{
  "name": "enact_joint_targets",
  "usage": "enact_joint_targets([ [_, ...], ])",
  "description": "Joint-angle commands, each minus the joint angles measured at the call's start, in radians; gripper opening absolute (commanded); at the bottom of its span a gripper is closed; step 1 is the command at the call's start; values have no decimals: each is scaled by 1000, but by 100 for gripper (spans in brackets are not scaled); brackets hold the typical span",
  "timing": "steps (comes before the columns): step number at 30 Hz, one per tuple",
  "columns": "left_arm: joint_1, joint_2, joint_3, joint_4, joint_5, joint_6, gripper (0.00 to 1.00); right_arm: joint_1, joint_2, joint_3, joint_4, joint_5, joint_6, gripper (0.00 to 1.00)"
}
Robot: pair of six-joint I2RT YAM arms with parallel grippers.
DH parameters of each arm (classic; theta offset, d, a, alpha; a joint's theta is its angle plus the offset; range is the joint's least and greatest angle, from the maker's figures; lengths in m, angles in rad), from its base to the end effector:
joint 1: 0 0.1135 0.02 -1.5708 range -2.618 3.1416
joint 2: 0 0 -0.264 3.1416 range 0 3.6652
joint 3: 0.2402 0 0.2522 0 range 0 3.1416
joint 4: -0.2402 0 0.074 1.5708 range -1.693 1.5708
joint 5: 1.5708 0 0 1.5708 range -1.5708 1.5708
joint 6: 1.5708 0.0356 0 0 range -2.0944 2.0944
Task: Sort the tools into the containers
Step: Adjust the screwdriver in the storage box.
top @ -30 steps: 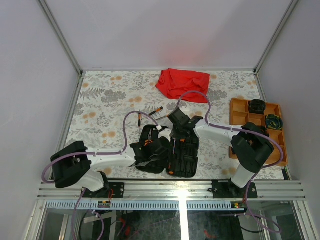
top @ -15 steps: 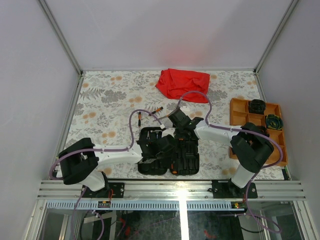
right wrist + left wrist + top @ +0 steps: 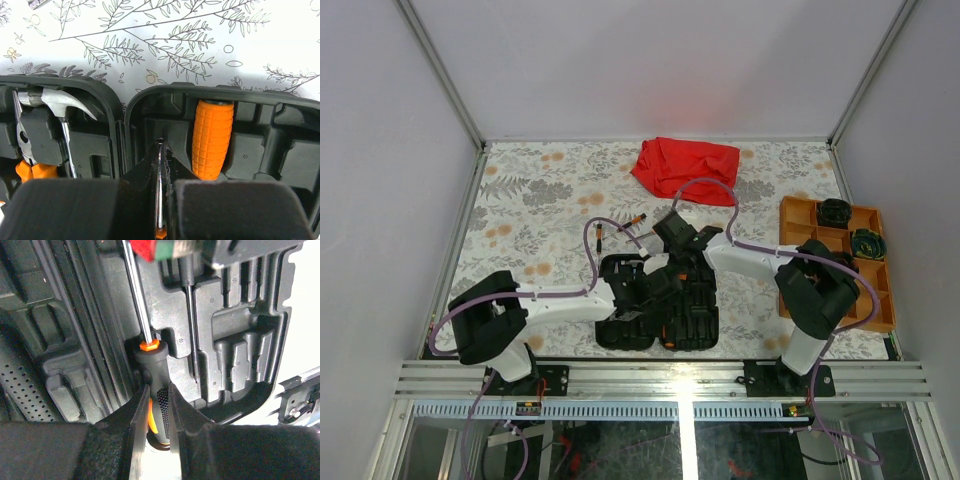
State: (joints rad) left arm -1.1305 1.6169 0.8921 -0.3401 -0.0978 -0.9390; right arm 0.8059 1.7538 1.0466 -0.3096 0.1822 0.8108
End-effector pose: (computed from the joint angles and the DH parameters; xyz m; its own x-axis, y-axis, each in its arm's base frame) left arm 0.1346 -0.2775 0.1640 -0.9304 0.0905 -0.3551 0.2190 0.9144 -0.3406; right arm 0.2474 0.2485 0.1668 -0.8721 0.1208 -0.4741 -0.0165 0.9613 0.2752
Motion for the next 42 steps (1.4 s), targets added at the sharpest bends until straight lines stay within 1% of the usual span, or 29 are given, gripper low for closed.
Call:
enact_joint_targets([
  [1,-14,187,-83,-240,34,179,0,60,237,-26,-208,-119,-76,0],
  [6,-15,197,-104,-232,52,174,0,60,332,-41,-186,-124,-82,0],
  [13,-15,212,-132,-211,66,183,0,61,375,-107,-163,-122,-72,0],
  [16,-15,187,-126,-210,54,185,0,58,301,-115,-154,-108,-70,0],
  [20,-14,113,-123,-179,40,185,0,36,108,-100,-131,-124,-77,0],
  [24,-13,58,-90,-159,-6,190,1,24,-48,-44,-84,-133,-80,2],
  [26,-9,31,-61,-145,-35,197,5,13,-99,-16,-48,-131,-89,8],
  [30,8,-1,24,-127,-77,226,18,-18,-175,1,22,-158,-87,23],
  [31,9,-14,41,-119,-82,233,21,-25,-194,-1,32,-158,-84,25],
  [33,10,-45,64,-100,-98,236,28,-35,-241,-18,46,-137,-79,29],
  [37,11,-113,74,-35,-89,245,38,-36,-367,-94,82,-51,-81,34],
  [39,12,-152,73,-14,-93,246,41,-36,-436,-134,71,1,-89,37],
  [42,32,-203,69,-14,-108,253,43,-37,-530,-196,12,84,-91,40],
])
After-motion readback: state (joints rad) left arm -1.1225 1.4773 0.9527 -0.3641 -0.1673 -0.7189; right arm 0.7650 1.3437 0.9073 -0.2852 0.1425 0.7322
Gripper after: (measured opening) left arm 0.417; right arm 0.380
